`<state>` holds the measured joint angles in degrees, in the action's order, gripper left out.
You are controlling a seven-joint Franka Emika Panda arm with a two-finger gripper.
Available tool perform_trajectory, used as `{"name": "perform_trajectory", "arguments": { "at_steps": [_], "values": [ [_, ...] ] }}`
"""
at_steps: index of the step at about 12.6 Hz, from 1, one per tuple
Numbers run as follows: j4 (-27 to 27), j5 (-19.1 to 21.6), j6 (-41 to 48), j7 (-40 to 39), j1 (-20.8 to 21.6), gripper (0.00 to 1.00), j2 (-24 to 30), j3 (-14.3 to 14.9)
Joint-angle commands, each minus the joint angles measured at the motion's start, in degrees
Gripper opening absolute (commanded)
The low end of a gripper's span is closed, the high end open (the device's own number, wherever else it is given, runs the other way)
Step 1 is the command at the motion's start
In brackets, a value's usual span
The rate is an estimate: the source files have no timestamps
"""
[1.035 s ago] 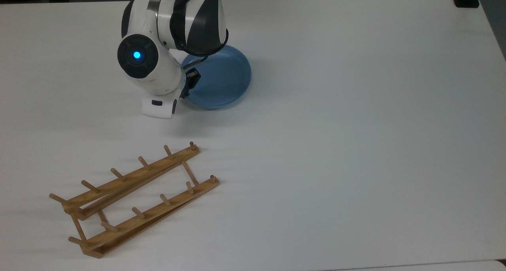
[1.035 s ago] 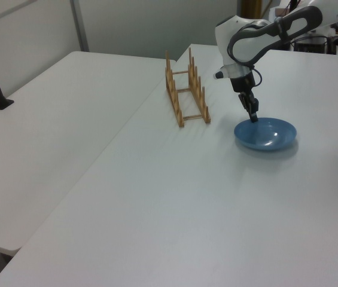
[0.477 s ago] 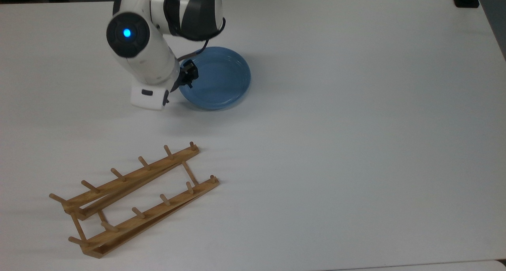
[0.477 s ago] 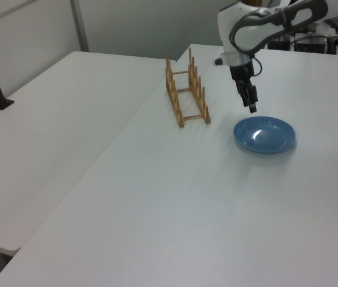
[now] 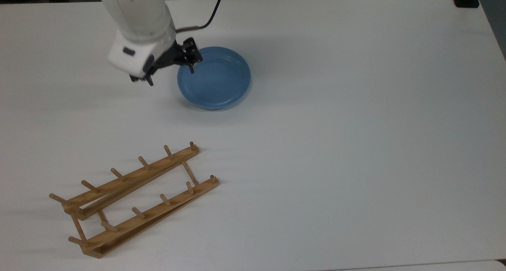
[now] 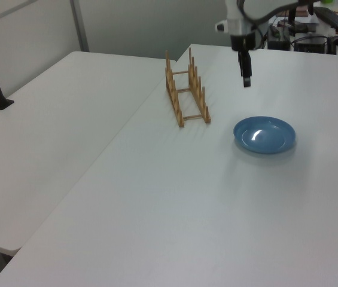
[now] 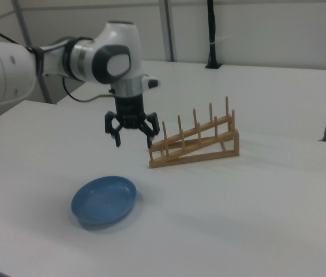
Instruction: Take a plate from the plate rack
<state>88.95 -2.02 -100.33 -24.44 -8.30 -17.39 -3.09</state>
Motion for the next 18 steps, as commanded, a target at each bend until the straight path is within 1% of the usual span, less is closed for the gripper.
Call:
{"name": "perform_trajectory", "arguments": {
  "at_steps": [1, 2, 4, 5, 7, 9, 13, 15, 18],
  "values": [
    [1.05, -0.79, 3.82, 12.27, 2.31, 1.00, 7.09, 0.10],
    [1.14, -0.88, 5.31, 19.36, 2.93, 1.00, 9.19, 0.10],
    [1.40, -0.88, 6.12, 28.70, 3.20, 1.00, 12.10, 0.10],
    [1.75, -0.88, 6.03, 30.14, 3.89, 1.00, 12.99, 0.10],
    [3.77, -1.32, 5.77, 30.85, 6.09, 1.00, 15.27, 0.71],
    [5.35, -2.98, 5.59, 30.86, 7.15, 1.00, 16.42, 0.80],
    [5.10, -3.08, 5.50, 30.94, 6.98, 1.00, 16.51, 0.97],
    [4.92, -2.99, 5.50, 31.03, 7.24, 1.00, 16.60, 1.76],
    [4.92, -2.99, 6.03, 31.03, 7.15, 1.00, 16.60, 1.77]
  ]
}}
